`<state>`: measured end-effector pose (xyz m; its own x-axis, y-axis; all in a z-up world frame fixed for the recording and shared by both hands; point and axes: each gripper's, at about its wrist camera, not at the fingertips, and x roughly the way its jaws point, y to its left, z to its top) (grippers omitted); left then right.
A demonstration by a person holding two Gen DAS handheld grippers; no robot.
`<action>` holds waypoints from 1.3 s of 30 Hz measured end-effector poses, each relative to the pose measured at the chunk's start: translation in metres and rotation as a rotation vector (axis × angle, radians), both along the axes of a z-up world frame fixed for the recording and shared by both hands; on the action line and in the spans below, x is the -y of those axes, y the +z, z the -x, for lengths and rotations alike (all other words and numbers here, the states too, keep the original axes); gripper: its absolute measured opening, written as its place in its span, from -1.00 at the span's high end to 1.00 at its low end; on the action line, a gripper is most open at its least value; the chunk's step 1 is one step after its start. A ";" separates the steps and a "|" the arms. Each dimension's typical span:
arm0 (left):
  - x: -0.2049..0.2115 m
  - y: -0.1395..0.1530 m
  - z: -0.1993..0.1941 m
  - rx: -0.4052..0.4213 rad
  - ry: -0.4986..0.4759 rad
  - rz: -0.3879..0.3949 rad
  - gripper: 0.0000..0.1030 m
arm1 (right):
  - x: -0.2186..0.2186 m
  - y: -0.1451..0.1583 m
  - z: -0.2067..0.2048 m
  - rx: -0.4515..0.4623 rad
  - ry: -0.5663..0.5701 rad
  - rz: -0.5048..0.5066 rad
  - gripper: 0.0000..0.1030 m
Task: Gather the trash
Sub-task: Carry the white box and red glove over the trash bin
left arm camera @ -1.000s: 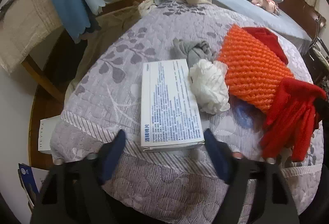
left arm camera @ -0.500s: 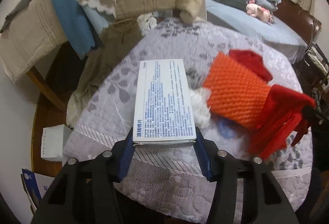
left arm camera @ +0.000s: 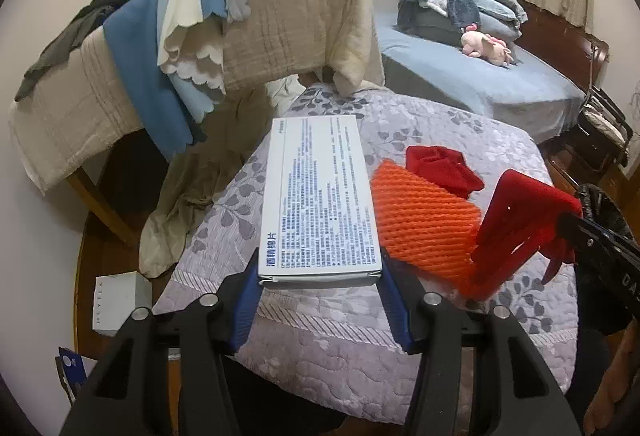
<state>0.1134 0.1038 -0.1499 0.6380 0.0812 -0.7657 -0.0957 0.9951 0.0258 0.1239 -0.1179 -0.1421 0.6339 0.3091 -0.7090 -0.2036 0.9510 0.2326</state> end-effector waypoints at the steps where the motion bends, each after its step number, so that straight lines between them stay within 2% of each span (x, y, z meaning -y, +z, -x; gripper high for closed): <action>1: 0.004 0.003 0.002 0.002 -0.008 -0.001 -0.05 | 0.003 0.003 0.002 0.006 -0.005 0.000 0.80; 20: 0.065 0.020 0.020 0.019 -0.123 0.000 -0.05 | 0.058 0.034 0.024 0.075 -0.094 0.010 0.80; 39: 0.170 0.028 0.010 0.014 -0.274 0.018 -0.05 | 0.139 0.038 0.036 0.086 -0.240 0.042 0.80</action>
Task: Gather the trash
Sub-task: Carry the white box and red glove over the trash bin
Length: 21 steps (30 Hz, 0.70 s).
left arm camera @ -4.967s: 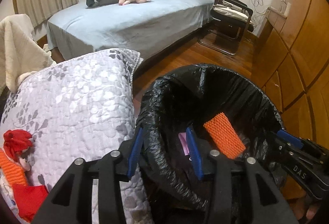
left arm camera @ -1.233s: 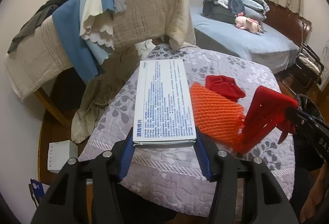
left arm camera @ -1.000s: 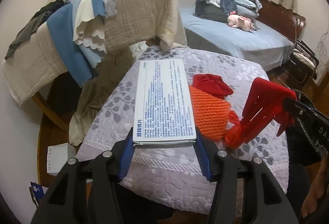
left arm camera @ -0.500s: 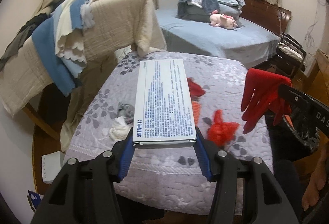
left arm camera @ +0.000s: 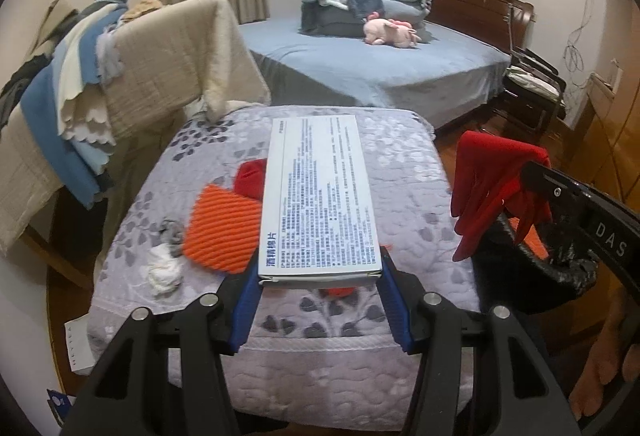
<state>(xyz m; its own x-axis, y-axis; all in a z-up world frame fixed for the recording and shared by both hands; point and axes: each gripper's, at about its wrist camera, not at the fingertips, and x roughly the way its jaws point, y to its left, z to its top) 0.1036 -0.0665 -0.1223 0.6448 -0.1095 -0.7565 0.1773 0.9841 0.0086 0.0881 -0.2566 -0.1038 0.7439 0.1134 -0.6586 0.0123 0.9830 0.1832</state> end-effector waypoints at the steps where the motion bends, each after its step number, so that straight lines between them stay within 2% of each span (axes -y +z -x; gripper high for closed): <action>1: 0.005 0.000 -0.001 0.000 -0.006 0.002 -0.05 | 0.006 0.000 0.000 -0.003 -0.011 0.001 0.80; 14: 0.079 -0.003 -0.017 -0.021 -0.110 0.019 -0.05 | 0.074 -0.010 0.009 -0.026 -0.123 0.027 0.80; 21: 0.132 -0.011 -0.028 -0.037 -0.180 0.016 -0.05 | 0.126 -0.019 0.008 -0.050 -0.203 0.051 0.80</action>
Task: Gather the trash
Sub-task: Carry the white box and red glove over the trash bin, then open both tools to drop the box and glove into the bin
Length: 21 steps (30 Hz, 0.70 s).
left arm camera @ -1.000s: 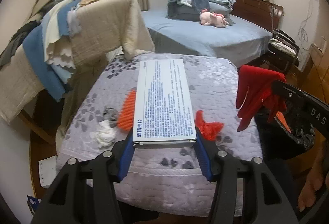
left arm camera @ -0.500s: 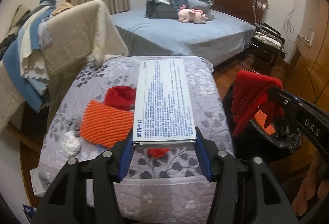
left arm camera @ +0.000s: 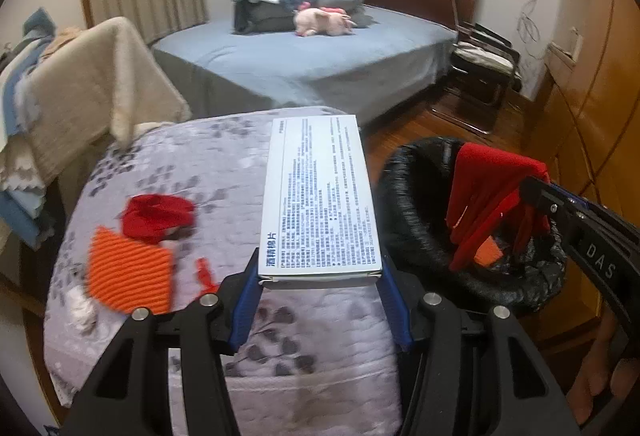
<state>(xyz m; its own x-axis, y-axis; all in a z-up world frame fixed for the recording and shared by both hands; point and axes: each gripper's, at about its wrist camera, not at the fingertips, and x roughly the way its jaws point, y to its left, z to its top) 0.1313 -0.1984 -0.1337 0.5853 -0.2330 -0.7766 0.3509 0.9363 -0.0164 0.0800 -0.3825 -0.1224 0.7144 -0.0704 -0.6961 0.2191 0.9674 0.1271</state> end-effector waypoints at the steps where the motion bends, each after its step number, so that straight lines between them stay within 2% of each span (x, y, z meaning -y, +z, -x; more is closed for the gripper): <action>1: 0.011 -0.003 -0.003 -0.003 -0.012 -0.001 -0.05 | 0.007 -0.002 0.000 -0.004 -0.011 0.003 0.80; 8: 0.077 -0.022 -0.022 -0.029 -0.067 0.018 -0.05 | 0.073 -0.035 -0.014 -0.078 -0.087 0.044 0.80; 12: 0.117 -0.040 -0.033 -0.054 -0.105 0.016 -0.05 | 0.109 -0.063 -0.028 -0.136 -0.116 0.033 0.80; 17: 0.168 -0.075 -0.051 -0.148 -0.167 -0.002 -0.05 | 0.145 -0.105 -0.049 -0.213 -0.157 -0.006 0.80; 21: 0.199 -0.103 -0.064 -0.202 -0.206 -0.056 -0.07 | 0.160 -0.129 -0.066 -0.273 -0.161 -0.019 0.73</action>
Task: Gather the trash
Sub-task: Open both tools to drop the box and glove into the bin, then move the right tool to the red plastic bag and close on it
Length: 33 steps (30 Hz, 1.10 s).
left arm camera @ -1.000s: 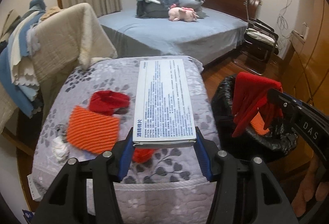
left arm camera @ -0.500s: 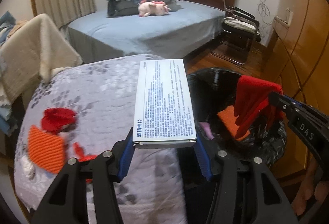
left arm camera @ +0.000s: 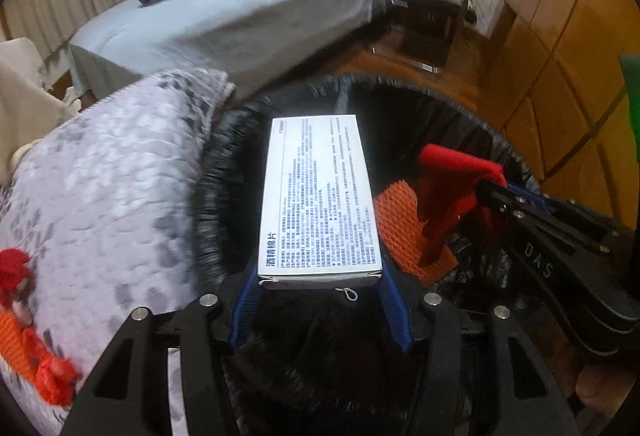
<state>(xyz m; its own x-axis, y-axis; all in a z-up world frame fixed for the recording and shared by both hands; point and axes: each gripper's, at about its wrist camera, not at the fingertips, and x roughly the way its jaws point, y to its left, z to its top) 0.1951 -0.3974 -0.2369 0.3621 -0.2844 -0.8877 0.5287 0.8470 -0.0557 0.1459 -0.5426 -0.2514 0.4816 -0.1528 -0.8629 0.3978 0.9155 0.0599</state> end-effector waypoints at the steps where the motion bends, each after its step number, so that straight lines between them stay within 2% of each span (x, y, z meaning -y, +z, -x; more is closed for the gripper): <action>1: 0.004 -0.004 -0.001 -0.010 -0.006 -0.008 -0.07 | 0.000 0.000 -0.001 0.001 -0.003 0.004 0.70; 3: 0.009 -0.010 -0.004 -0.006 -0.015 -0.035 -0.08 | 0.002 0.001 -0.001 0.009 -0.010 0.001 0.59; 5: 0.007 -0.011 -0.003 0.002 -0.022 -0.047 -0.16 | 0.004 0.003 0.003 0.019 -0.018 -0.006 0.57; 7: 0.003 -0.013 -0.003 0.006 -0.017 -0.053 -0.35 | 0.004 0.004 0.008 0.026 -0.026 -0.015 0.57; 11: -0.007 -0.010 0.002 0.017 -0.022 -0.045 -0.34 | -0.003 0.013 0.022 0.035 -0.037 -0.025 0.57; 13: -0.014 -0.002 0.010 0.040 -0.021 -0.049 -0.36 | -0.010 0.022 0.031 0.041 -0.038 -0.021 0.57; 18: -0.043 0.027 0.019 0.063 -0.015 0.017 -0.41 | -0.030 0.050 0.056 0.089 -0.049 -0.012 0.53; 22: -0.082 0.061 0.029 0.116 0.012 0.061 -0.55 | -0.052 0.076 0.069 0.137 -0.028 -0.010 0.40; 26: -0.142 0.081 0.035 0.157 0.086 0.073 -0.56 | -0.098 0.093 0.076 0.165 0.047 -0.011 0.35; 33: -0.262 0.081 0.046 0.190 0.248 0.016 -0.56 | -0.198 0.092 0.066 0.178 0.213 -0.046 0.31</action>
